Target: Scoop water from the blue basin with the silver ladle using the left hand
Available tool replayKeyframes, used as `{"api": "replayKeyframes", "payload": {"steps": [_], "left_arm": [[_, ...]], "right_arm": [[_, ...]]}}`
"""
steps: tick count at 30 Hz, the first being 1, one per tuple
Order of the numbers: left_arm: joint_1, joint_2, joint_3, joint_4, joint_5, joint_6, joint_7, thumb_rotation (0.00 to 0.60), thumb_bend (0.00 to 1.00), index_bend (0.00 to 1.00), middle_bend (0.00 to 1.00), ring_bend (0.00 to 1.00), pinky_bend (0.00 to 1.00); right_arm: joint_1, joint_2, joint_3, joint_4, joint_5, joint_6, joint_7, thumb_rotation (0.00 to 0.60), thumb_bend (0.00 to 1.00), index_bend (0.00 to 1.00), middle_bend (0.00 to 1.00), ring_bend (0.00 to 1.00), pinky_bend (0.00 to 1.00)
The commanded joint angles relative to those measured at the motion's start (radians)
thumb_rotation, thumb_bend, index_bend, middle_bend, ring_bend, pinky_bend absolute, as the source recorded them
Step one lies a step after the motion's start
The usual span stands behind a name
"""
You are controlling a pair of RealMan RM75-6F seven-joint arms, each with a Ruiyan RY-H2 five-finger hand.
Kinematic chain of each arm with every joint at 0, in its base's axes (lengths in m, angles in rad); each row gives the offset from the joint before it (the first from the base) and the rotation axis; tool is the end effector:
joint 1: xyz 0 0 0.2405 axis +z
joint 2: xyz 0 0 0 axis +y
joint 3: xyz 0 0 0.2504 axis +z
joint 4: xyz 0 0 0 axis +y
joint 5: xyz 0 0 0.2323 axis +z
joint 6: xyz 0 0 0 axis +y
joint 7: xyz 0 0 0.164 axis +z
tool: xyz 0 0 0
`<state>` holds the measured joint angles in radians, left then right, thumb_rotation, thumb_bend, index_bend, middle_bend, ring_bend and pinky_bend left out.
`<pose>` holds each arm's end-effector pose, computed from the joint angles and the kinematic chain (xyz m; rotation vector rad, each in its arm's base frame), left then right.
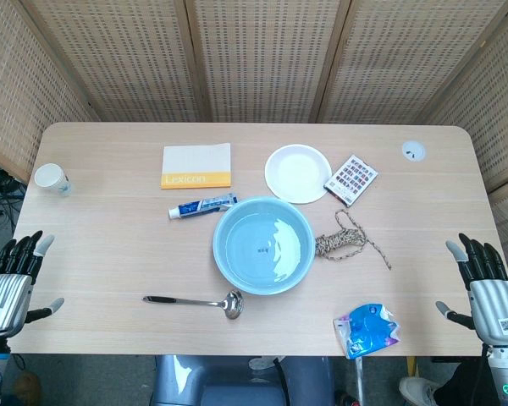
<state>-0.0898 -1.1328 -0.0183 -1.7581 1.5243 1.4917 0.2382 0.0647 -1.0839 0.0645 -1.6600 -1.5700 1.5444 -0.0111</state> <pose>-0.2775 0.1934 0.1137 -1.4615 -0.8462 -0.8515 -0.2957 -0.1983 0.1493 1.3929 -0.8328 0.9783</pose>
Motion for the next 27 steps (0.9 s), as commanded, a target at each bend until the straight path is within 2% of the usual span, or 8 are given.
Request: {"api": "replayKeyframes", "payload": {"steps": [1,8,11,12,14,17,21,27], "left_arm": [[0.0,0.0,0.0,0.0,0.0,0.0,-0.001,0.6,0.0,0.0,0.0,0.0,0.0],[-0.002,-0.007,-0.002,0.004,0.0,-0.002,0.003,0.6,0.0,0.0,0.0,0.0,0.0],[-0.014,-0.035,-0.007,0.026,0.008,-0.01,0.017,0.6,0.0,0.0,0.19,0.27,0.03],[-0.022,-0.05,-0.01,0.036,0.01,-0.018,0.019,0.6,0.0,0.0,0.35,0.44,0.12],[-0.047,-0.09,-0.018,0.064,0.009,-0.051,0.016,0.6,0.0,0.0,0.57,0.67,0.48],[-0.086,-0.154,-0.028,0.122,0.024,-0.088,0.016,0.6,0.0,0.0,0.76,0.86,0.92],[-0.138,-0.231,-0.037,0.176,0.017,-0.159,0.019,0.6,0.0,0.04,0.87,0.95,1.0],[-0.204,-0.292,-0.031,0.182,-0.029,-0.296,0.066,0.6,0.0,0.29,0.89,0.97,1.0]], "right_arm": [[0.0,0.0,0.0,0.0,0.001,-0.001,0.0,0.6,0.0,0.0,0.0,0.0,0.0],[0.0,0.002,0.001,-0.004,0.005,-0.002,0.007,0.6,0.0,0.0,0.0,0.0,0.0],[0.002,0.004,-0.001,-0.012,0.002,-0.007,0.019,0.6,0.0,0.0,0.0,0.0,0.0],[0.003,0.005,-0.002,-0.011,0.0,-0.009,0.018,0.6,0.0,0.0,0.0,0.0,0.0],[0.005,0.006,-0.002,-0.01,0.002,-0.013,0.019,0.6,0.0,0.0,0.0,0.0,0.0],[0.006,0.008,0.003,-0.005,0.016,-0.019,0.03,0.6,0.0,0.0,0.0,0.0,0.0],[0.01,0.011,0.008,0.003,0.031,-0.031,0.046,0.6,0.0,0.0,0.0,0.0,0.0],[0.01,0.018,0.012,0.002,0.039,-0.031,0.058,0.6,0.0,0.0,0.0,0.0,0.0]]}}
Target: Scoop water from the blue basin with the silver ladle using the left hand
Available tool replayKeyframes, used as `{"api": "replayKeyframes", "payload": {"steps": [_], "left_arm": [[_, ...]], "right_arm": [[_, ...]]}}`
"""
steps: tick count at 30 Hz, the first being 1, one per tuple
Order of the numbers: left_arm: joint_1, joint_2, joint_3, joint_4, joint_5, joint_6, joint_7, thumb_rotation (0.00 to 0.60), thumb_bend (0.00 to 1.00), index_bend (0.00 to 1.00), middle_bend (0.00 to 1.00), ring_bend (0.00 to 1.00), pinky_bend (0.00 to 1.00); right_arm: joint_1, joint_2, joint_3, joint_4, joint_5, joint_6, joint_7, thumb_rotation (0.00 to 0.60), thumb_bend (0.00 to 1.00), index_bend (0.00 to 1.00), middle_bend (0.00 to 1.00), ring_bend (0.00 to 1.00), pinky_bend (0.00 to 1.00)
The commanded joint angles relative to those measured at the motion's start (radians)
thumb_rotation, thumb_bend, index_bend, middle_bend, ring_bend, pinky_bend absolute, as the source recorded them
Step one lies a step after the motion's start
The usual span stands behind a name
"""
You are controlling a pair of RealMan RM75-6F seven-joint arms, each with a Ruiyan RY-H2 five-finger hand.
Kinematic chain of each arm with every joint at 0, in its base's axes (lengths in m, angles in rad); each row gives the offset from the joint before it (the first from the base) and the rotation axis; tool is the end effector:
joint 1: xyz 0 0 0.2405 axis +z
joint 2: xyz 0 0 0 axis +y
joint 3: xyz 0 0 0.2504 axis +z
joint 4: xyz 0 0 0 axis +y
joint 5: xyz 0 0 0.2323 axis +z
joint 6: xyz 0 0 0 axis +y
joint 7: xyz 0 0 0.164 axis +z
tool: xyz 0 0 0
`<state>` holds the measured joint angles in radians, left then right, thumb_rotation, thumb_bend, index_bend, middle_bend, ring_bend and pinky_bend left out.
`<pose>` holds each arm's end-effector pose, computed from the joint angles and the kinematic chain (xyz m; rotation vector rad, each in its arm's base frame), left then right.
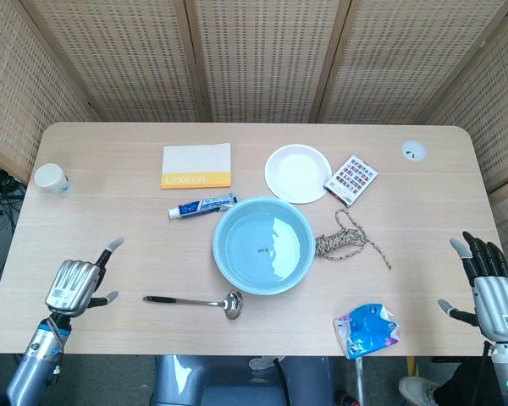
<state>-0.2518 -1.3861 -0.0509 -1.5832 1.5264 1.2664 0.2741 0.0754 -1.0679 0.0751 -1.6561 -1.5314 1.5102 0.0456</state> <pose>-0.2478 0.2397 0.0186 -1.6955 -0.8791 -0.8970 -0.3027 -0.2046 0.1537 1.3682 -0.8872 0.9814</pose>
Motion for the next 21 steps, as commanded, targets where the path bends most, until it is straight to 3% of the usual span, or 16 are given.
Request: {"api": "replayKeyframes", "payload": {"steps": [1,6,15,21], "left_arm": [[-0.05,-0.05,0.004,0.003,-0.048,-0.095,0.044,0.6,0.0,0.32,0.9,0.98,1.0],[-0.065,-0.105,0.012,0.013,-0.115,-0.156,0.075,0.6,0.05,0.43,0.9,0.98,1.0],[-0.074,-0.197,0.029,0.074,-0.163,-0.189,0.084,0.6,0.26,0.43,0.9,0.98,1.0],[-0.09,-0.237,0.039,0.093,-0.175,-0.208,0.123,0.6,0.29,0.46,0.9,0.98,1.0]], "right_arm": [[-0.002,0.003,0.001,-0.003,0.0,0.004,0.002,0.6,0.0,0.0,0.0,0.0,0.0],[-0.001,0.005,-0.002,-0.006,0.001,-0.002,0.001,0.6,0.0,0.0,0.0,0.0,0.0],[0.0,0.007,-0.007,-0.01,-0.005,-0.007,0.002,0.6,0.0,0.0,0.0,0.0,0.0],[0.0,0.007,-0.008,-0.011,-0.004,-0.008,-0.001,0.6,0.0,0.0,0.0,0.0,0.0]]}}
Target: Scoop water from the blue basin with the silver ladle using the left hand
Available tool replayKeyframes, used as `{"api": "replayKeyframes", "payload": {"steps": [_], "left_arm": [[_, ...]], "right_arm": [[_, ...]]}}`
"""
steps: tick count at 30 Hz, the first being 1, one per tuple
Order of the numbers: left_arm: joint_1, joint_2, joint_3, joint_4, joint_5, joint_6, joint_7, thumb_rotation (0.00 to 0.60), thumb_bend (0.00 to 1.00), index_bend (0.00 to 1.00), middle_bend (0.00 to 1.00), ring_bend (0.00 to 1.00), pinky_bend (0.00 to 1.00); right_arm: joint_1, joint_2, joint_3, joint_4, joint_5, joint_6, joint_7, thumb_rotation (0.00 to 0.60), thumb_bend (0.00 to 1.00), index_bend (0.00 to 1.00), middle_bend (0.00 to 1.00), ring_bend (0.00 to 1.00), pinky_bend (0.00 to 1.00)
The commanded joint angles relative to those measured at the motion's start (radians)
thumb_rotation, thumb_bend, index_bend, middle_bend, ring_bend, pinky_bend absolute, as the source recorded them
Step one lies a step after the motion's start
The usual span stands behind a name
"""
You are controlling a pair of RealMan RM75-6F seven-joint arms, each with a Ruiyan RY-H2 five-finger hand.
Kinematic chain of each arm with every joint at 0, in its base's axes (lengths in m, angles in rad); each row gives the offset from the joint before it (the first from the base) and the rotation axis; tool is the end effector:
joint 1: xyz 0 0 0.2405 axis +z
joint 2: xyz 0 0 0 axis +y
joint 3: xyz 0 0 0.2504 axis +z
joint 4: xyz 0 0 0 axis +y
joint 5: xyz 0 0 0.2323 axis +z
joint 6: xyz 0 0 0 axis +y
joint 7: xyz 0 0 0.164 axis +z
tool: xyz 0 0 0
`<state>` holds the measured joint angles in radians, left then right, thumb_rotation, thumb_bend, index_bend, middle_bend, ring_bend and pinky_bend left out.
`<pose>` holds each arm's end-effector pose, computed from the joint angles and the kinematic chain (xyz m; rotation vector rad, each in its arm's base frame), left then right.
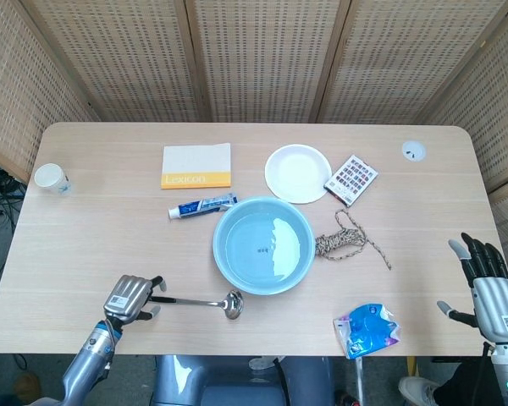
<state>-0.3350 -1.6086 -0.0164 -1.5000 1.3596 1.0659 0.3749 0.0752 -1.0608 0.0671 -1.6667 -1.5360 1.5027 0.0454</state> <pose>-0.2267 0.2329 -0.0771 -1.8547 -1.0816 -0.7718 -0.3017 -0.2027 0.1522 1.3799 -0.8998 0.9758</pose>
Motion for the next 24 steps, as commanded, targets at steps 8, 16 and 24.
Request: {"api": "replayKeyframes", "payload": {"steps": [8,16,24], "left_arm": [[-0.018,-0.05,0.003,0.038,-0.045,-0.02,0.062,0.6,0.33,0.48,0.9,0.98,1.0],[-0.029,-0.076,0.003,0.06,-0.067,-0.029,0.078,0.6,0.35,0.48,0.9,0.98,1.0],[-0.037,-0.095,0.006,0.08,-0.074,-0.03,0.083,0.6,0.35,0.48,0.9,0.98,1.0]], "right_arm": [[0.002,0.0,-0.001,0.0,0.002,-0.006,-0.002,0.6,0.0,0.0,0.0,0.0,0.0],[0.004,0.001,-0.001,0.0,0.005,-0.01,-0.002,0.6,0.0,0.0,0.0,0.0,0.0],[0.006,-0.001,-0.003,0.001,0.007,-0.016,-0.006,0.6,0.0,0.0,0.0,0.0,0.0]]}}
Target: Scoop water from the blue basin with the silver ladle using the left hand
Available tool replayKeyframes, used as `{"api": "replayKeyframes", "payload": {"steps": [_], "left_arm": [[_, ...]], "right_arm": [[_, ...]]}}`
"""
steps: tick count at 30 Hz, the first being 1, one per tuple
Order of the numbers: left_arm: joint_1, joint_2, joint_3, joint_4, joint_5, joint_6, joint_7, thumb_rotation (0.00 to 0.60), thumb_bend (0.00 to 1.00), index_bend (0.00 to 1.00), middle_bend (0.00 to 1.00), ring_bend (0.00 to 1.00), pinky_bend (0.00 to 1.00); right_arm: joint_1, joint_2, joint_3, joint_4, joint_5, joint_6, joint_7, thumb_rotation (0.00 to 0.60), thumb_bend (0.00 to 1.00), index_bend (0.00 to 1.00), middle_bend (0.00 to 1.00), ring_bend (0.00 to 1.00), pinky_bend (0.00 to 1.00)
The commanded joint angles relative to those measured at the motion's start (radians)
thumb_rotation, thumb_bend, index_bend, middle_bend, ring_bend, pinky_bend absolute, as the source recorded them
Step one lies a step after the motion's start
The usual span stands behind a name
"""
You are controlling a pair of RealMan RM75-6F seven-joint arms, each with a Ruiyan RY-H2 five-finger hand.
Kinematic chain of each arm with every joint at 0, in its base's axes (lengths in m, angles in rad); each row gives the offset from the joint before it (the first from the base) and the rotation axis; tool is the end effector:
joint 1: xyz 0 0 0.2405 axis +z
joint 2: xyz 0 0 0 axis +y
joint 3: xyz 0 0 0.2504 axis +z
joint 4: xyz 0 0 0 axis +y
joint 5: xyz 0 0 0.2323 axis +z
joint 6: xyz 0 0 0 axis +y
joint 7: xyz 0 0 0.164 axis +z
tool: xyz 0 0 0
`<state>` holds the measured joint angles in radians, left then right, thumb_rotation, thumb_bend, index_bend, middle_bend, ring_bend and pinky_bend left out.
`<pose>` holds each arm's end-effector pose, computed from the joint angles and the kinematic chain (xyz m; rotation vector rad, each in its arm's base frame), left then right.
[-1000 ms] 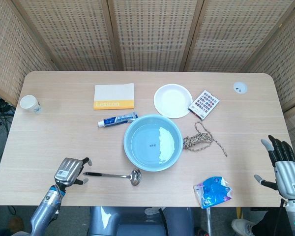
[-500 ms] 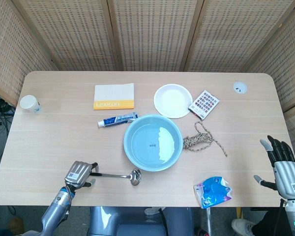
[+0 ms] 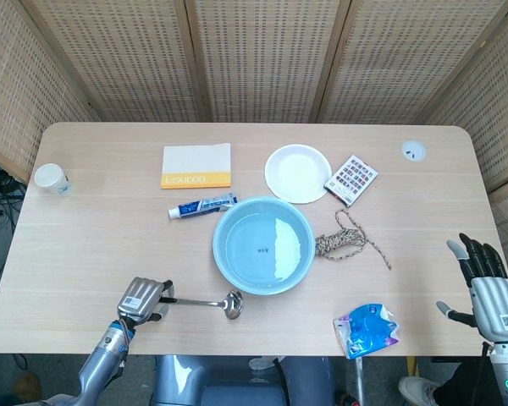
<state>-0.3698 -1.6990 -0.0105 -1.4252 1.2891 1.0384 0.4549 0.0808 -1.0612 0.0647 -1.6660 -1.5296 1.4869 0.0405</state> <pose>-0.2232 0.2356 -0.1049 -1.8923 -1.0601 -0.7010 -0.3029 -0.2039 0.1498 1.3891 -0.9088 0.9612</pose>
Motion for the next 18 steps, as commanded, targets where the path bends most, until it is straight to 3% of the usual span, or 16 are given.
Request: {"api": "replayKeyframes", "payload": {"steps": [1,18], "left_arm": [[-0.003,-0.007,0.0,0.008,-0.005,-0.003,0.004,0.6,0.35,0.48,0.9,0.98,1.0],[-0.019,-0.052,0.002,0.062,-0.006,-0.001,-0.002,0.6,0.35,0.51,0.9,0.98,1.0]], "right_arm": [[0.0,0.0,0.0,0.0,0.001,-0.001,-0.001,0.6,0.0,0.0,0.0,0.0,0.0],[0.006,-0.003,0.003,0.006,0.009,-0.01,0.011,0.6,0.0,0.0,0.0,0.0,0.0]]}}
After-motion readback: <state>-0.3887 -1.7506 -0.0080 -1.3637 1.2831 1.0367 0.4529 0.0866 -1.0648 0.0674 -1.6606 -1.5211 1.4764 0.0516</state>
